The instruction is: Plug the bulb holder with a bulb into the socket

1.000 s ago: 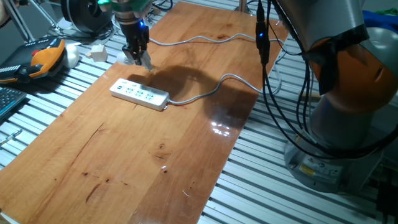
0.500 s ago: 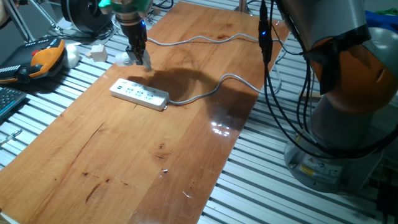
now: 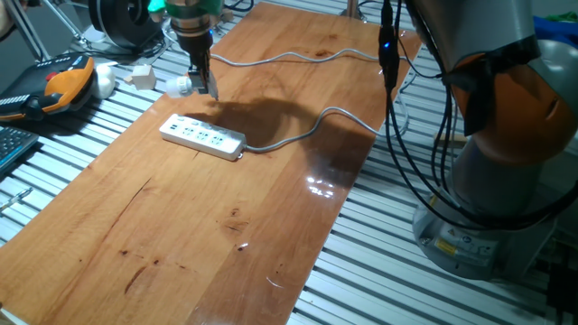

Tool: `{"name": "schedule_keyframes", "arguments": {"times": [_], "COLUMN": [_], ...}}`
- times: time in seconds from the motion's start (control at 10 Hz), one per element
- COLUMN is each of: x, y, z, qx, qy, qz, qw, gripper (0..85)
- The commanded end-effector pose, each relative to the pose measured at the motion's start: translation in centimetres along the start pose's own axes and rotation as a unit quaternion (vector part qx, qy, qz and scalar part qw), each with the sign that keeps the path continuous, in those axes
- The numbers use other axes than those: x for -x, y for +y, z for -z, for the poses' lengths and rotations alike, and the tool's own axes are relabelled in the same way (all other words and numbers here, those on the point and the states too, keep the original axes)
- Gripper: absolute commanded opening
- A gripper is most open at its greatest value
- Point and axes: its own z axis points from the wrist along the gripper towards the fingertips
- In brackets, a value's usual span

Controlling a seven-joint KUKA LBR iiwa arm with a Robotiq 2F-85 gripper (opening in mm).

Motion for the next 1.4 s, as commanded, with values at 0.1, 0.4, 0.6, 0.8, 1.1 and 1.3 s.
{"name": "schedule_keyframes", "arguments": {"times": [0.1,0.4,0.6,0.8,1.1,1.3], "x": [0.05,0.04,0.07,0.04,0.03,0.02], "y": [-0.29,-0.29,-0.40,-0.36,-0.26,-0.19], "z": [0.03,0.02,-0.04,-0.02,0.08,0.08], "qx": [-0.010,-0.004,-0.001,0.000,0.004,0.010], "qy": [-0.007,0.003,0.002,0.005,0.003,-0.003], "qz": [0.001,0.000,0.000,0.000,-0.015,-0.062], "qw": [0.9999,1.0000,1.0000,1.0000,0.9999,0.9980], "gripper": [0.0,0.0,0.0,0.0,0.0,0.0]}}
